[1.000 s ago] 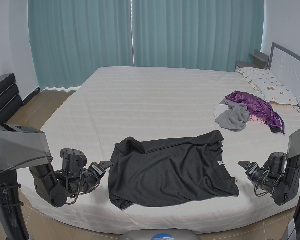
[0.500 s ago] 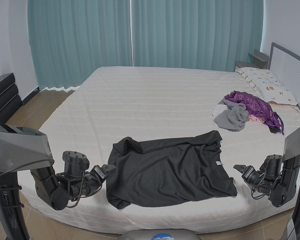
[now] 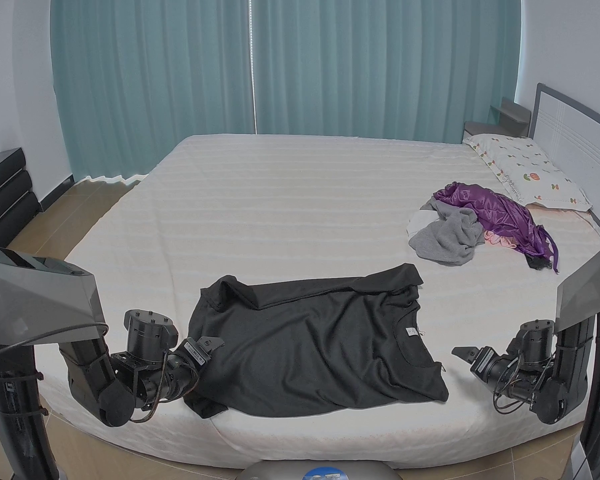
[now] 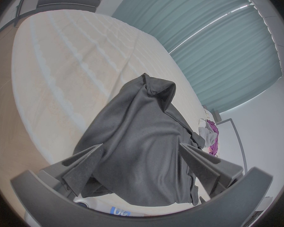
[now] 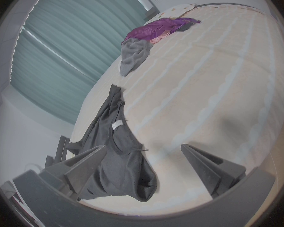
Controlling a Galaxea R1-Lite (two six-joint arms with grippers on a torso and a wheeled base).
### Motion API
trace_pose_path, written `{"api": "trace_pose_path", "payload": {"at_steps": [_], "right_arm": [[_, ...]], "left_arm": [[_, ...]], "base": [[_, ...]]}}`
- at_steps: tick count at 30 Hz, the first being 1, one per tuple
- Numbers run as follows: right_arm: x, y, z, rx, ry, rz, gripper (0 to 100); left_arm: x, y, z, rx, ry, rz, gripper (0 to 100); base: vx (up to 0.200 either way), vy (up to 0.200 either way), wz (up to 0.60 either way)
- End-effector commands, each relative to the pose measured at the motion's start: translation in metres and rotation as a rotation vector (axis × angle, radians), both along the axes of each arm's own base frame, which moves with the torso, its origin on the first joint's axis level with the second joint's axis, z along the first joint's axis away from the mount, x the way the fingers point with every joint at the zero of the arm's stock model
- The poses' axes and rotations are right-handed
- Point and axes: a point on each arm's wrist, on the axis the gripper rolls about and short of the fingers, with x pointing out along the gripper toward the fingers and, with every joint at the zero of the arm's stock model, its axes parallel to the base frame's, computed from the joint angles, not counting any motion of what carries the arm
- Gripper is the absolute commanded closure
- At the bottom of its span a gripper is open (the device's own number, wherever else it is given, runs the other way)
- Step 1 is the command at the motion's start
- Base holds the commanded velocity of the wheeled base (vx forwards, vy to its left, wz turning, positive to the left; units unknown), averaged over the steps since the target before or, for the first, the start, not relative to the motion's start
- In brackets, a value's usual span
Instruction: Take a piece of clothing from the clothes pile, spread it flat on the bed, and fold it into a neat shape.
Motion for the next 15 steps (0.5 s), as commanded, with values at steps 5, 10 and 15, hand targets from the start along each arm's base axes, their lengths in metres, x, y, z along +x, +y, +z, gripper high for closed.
{"api": "trace_pose_path", "payload": {"at_steps": [5,10,15], "right_arm": [[0.012,0.032,-0.022,-0.059,-0.011,0.166,0],[0.017,0.041,-0.030,-0.080,-0.022,0.214,0],[0.022,0.042,-0.045,-0.151,-0.020,0.269,100]], "left_arm": [[0.000,0.008,0.003,0.027,-0.013,0.008,0],[0.003,0.013,0.003,0.026,-0.037,0.022,0],[0.004,0.014,0.003,0.025,-0.041,0.029,0]], "base": [[0.000,0.000,0.00],[0.000,0.000,0.00],[0.000,0.000,0.00]]}}
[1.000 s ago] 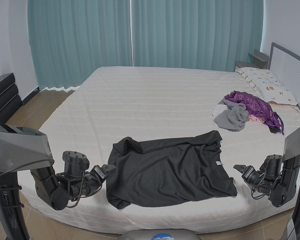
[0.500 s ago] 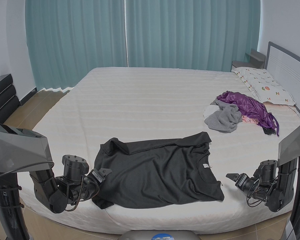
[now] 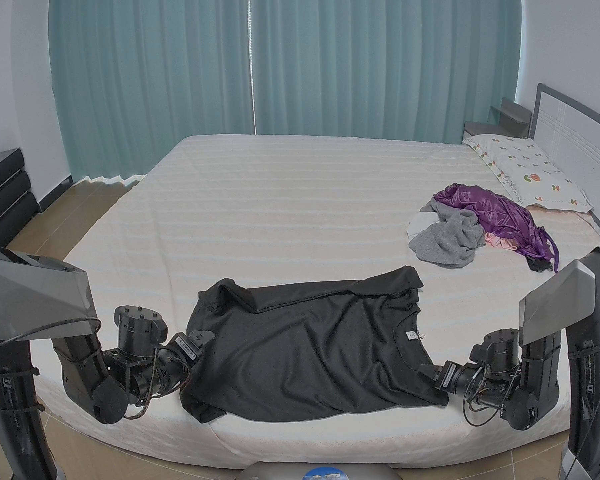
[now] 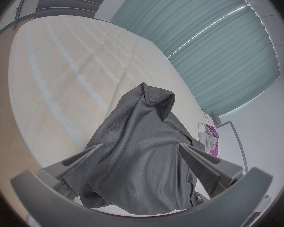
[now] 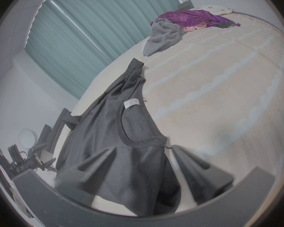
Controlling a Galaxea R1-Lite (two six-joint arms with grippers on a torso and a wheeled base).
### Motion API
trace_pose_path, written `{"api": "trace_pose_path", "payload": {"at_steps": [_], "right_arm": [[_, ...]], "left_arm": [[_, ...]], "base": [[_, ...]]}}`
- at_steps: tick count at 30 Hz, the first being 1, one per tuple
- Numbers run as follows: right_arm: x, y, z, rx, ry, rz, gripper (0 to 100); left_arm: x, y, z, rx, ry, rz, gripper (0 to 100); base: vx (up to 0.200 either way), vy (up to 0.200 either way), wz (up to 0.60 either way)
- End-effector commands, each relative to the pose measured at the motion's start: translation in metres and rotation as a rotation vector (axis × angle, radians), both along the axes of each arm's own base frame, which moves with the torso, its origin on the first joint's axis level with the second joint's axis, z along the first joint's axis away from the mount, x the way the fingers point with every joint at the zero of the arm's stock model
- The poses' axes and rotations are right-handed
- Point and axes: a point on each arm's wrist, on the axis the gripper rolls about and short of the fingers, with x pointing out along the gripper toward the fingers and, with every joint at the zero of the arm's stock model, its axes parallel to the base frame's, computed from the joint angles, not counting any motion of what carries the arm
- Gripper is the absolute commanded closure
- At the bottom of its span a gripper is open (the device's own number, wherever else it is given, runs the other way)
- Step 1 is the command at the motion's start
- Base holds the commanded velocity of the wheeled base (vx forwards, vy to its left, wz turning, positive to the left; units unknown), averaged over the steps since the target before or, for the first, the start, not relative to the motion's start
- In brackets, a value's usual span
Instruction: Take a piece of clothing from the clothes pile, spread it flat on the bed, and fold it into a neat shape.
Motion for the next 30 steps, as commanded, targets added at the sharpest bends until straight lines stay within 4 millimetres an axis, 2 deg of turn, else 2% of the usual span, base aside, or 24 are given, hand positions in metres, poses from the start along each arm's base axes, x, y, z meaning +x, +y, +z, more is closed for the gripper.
{"api": "trace_pose_path", "payload": {"at_steps": [1,9,16,17,20,30], "right_arm": [[0.005,0.002,-0.015,-0.026,0.003,0.021,100],[0.036,0.003,0.000,0.007,-0.137,-0.002,100],[0.076,0.000,0.013,0.033,-0.263,-0.042,100],[0.091,0.000,0.014,0.036,-0.281,-0.052,100],[0.116,-0.003,0.015,0.036,-0.307,-0.076,100],[0.182,0.008,0.002,0.008,-0.351,-0.156,100]], "left_arm": [[0.001,0.002,-0.001,0.002,0.002,0.008,0],[-0.002,0.002,-0.001,0.017,0.004,-0.002,0],[-0.006,0.000,-0.004,0.034,0.019,-0.025,0],[-0.007,0.000,-0.004,0.034,0.021,-0.025,0],[-0.006,0.000,-0.006,0.035,0.025,-0.025,0],[-0.006,0.000,-0.011,0.040,0.041,-0.025,0]], "base": [[0.000,0.000,0.00],[0.000,0.000,0.00],[0.000,0.000,0.00],[0.000,0.000,0.00],[0.000,0.000,0.00],[0.000,0.000,0.00]]}}
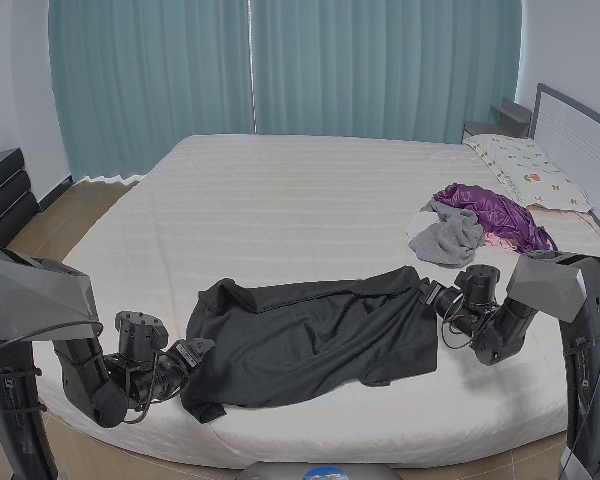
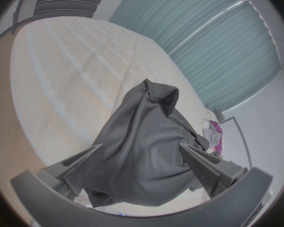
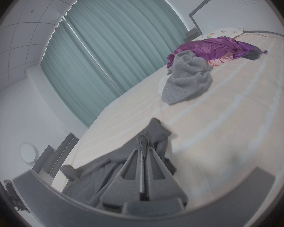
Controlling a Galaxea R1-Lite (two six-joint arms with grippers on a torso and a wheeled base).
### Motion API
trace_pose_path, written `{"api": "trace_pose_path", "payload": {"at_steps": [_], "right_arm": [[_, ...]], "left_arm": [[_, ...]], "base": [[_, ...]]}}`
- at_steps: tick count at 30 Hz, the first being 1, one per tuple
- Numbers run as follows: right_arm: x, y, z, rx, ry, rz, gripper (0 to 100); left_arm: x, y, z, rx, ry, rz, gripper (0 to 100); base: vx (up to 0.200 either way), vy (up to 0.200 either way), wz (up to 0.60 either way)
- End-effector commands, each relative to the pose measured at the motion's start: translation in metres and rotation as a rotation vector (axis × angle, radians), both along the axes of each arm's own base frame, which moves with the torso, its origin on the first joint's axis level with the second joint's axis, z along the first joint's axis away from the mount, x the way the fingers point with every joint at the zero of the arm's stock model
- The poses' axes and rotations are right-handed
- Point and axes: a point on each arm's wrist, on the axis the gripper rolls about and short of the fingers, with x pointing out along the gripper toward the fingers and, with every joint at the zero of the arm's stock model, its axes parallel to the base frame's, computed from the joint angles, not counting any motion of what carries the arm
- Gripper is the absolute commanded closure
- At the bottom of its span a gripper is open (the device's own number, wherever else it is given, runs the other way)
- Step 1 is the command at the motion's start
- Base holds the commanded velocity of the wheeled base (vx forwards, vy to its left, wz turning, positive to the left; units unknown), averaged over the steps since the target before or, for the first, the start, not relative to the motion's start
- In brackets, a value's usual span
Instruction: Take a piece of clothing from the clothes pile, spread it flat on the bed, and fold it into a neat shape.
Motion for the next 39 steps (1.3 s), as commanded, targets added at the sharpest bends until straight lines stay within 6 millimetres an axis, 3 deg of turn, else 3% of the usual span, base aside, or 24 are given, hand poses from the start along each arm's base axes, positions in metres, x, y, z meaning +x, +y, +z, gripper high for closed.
{"api": "trace_pose_path", "payload": {"at_steps": [1,8,9,14,18,22,32,39], "right_arm": [[0.041,0.005,-0.017,-0.016,-0.027,-0.075,100],[0.067,0.006,-0.034,-0.035,-0.065,-0.156,100],[0.068,0.005,-0.035,-0.036,-0.062,-0.160,0],[0.065,0.003,-0.030,-0.034,-0.060,-0.154,0],[0.050,-0.014,0.003,-0.005,-0.080,-0.134,0],[0.018,-0.031,0.021,0.025,-0.062,-0.048,0],[-0.065,-0.035,0.015,0.044,0.098,0.080,0],[-0.104,-0.025,0.000,0.042,0.211,0.134,0]], "left_arm": [[0.000,0.000,-0.006,0.006,0.019,0.000,0],[0.000,0.000,-0.007,0.006,0.023,0.001,0],[0.000,0.000,-0.007,0.005,0.024,0.000,0],[0.000,0.000,-0.007,0.006,0.023,-0.001,0],[0.000,0.000,-0.007,0.007,0.025,-0.001,0],[-0.001,0.000,-0.008,0.007,0.026,-0.001,0],[-0.001,0.000,-0.007,0.005,0.025,0.001,0],[-0.001,0.000,-0.007,0.005,0.025,0.001,0]], "base": [[0.000,0.000,0.00],[0.000,0.000,0.00],[0.000,0.000,0.00],[0.000,0.000,0.00],[0.000,0.000,0.00],[0.000,0.000,0.00],[0.000,0.000,0.00],[0.000,0.000,0.00]]}}
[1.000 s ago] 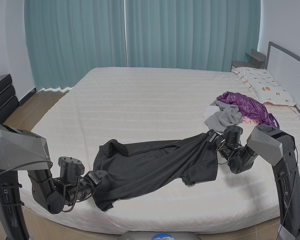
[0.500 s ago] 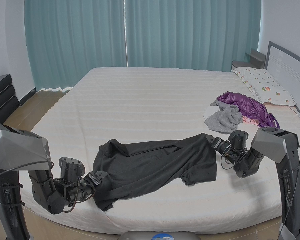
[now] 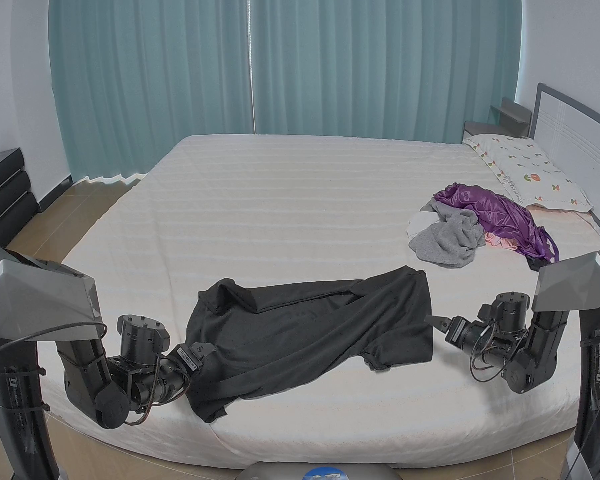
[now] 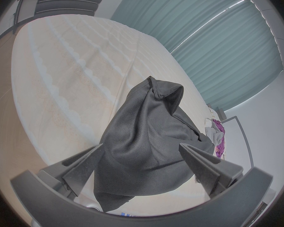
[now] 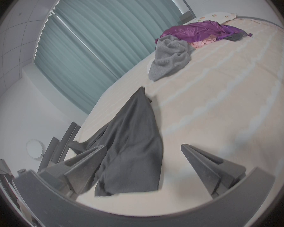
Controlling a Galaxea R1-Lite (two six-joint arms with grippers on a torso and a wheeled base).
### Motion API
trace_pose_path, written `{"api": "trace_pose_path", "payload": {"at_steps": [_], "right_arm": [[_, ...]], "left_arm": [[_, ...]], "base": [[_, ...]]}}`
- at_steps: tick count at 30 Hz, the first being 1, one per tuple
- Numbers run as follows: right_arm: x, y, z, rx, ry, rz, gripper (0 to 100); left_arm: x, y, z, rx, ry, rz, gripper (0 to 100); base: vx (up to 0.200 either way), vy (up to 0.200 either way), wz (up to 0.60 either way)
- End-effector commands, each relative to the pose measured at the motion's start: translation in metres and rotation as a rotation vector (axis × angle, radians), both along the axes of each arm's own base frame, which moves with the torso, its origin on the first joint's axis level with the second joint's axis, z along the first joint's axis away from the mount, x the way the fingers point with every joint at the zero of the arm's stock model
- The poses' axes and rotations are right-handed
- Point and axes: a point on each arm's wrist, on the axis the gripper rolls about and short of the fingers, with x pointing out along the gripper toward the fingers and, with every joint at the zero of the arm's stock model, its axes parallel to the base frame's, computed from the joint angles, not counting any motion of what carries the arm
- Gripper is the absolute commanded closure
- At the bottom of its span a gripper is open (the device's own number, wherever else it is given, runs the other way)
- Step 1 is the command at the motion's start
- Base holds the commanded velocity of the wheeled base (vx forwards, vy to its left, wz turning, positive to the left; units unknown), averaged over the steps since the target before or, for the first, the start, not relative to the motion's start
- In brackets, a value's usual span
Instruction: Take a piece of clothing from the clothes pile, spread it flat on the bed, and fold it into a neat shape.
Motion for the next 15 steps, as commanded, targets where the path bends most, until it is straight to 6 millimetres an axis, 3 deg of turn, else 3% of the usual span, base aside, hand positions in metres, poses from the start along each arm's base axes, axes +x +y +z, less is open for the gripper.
{"api": "trace_pose_path", "payload": {"at_steps": [1,6,15], "right_arm": [[-0.035,0.010,0.004,0.007,0.054,0.063,0],[-0.047,0.017,-0.003,0.002,0.113,0.085,0],[-0.051,0.019,-0.020,-0.027,0.167,0.064,0]], "left_arm": [[0.000,0.000,0.000,0.000,0.000,0.001,0],[0.000,0.000,0.000,-0.001,-0.001,0.001,0],[0.001,0.002,0.001,-0.002,-0.004,0.010,0]], "base": [[0.000,0.000,0.00],[0.000,0.000,0.00],[0.000,0.000,0.00]]}}
